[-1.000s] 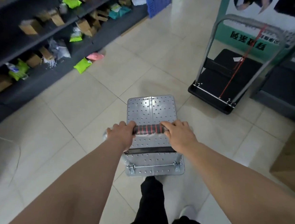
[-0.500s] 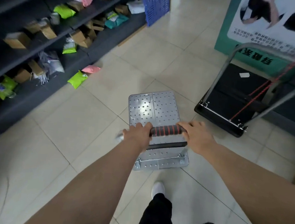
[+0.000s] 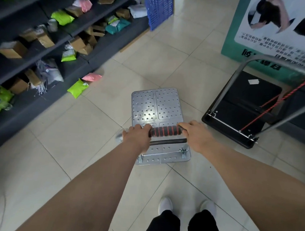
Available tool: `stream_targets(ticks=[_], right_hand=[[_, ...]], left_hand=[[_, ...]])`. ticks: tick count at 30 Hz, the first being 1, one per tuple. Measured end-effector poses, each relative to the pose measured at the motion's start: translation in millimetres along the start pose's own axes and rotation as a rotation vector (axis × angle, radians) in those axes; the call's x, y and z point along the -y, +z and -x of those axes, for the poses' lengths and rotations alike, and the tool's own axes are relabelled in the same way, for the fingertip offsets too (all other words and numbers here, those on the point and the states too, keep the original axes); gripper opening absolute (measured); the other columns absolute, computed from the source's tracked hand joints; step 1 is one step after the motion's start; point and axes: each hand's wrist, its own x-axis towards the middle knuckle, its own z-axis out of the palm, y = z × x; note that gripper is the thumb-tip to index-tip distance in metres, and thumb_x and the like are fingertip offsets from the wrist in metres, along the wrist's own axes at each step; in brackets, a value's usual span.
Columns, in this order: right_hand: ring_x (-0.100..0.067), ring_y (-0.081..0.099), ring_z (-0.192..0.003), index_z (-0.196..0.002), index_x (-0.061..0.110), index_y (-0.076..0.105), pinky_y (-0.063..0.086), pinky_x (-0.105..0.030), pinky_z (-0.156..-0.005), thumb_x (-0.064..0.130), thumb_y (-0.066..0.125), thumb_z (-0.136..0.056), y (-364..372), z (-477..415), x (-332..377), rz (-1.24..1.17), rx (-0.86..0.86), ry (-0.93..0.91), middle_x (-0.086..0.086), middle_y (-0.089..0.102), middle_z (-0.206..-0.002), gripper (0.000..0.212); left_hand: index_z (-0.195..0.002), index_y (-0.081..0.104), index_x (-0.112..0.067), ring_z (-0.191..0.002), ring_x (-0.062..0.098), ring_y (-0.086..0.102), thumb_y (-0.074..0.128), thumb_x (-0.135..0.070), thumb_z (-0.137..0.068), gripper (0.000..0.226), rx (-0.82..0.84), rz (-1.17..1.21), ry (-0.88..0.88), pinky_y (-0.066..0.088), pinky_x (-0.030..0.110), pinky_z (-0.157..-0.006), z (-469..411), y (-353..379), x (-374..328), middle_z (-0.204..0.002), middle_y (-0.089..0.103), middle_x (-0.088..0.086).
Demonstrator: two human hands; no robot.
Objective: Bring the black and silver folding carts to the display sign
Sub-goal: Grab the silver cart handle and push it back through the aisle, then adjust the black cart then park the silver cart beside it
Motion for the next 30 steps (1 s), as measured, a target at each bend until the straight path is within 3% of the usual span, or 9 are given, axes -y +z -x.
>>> stream_targets(ticks=[5,8,11,20,30], right_hand=[[-0.025,0.044,-0.111,-0.136,0.034,0.040,0.042,-0.047,-0.098,0.026,0.035,-0.100,-3,-3,-2,0.037,-0.020,0.001,-0.007,0.053,-0.120,0.037],[-0.028,0.041,-0.122,-0.142,0.032,0.034,0.036,-0.050,-0.106,0.031,0.036,-0.100,-7,-8,-7,-0.012,-0.002,0.027,-0.011,0.048,-0.132,0.042],[-0.028,0.035,-0.130,-0.146,0.025,0.024,0.031,-0.047,-0.110,0.037,0.041,-0.097,-10,-1,-17,-0.054,-0.089,0.062,-0.011,0.040,-0.140,0.054],[-0.029,0.033,-0.133,-0.142,0.015,0.032,0.029,-0.044,-0.110,0.039,0.036,-0.097,-27,50,-64,0.093,-0.095,0.183,-0.011,0.039,-0.143,0.051],[-0.027,0.021,-0.142,-0.144,0.015,0.033,0.020,-0.042,-0.114,0.042,0.037,-0.097,-59,97,-149,0.002,-0.176,0.374,-0.009,0.032,-0.151,0.054]], left_hand=[[-0.138,0.030,-0.033,-0.117,0.032,0.043,0.046,-0.028,-0.093,0.048,-0.040,0.000,0.016,0.027,0.057,-0.106,-3,2,-4,-0.128,0.047,0.010],[-0.144,0.020,-0.036,-0.130,0.033,0.033,0.052,-0.031,-0.091,0.063,-0.060,0.074,0.004,0.021,0.060,-0.109,-4,-1,-11,-0.143,0.036,0.009],[-0.146,0.017,-0.037,-0.136,0.032,0.025,0.056,-0.033,-0.089,0.069,-0.114,0.098,0.060,0.017,0.060,-0.111,-6,-8,-19,-0.149,0.028,0.008],[-0.143,0.029,-0.030,-0.134,0.033,0.028,0.052,-0.046,-0.090,0.060,-0.074,-0.023,0.246,0.024,0.056,-0.109,-22,-33,-77,-0.148,0.032,0.009],[-0.143,0.030,-0.025,-0.133,0.033,0.029,0.048,-0.044,-0.091,0.058,-0.001,-0.134,0.474,0.027,0.053,-0.105,-44,-38,-202,-0.147,0.032,0.009]])
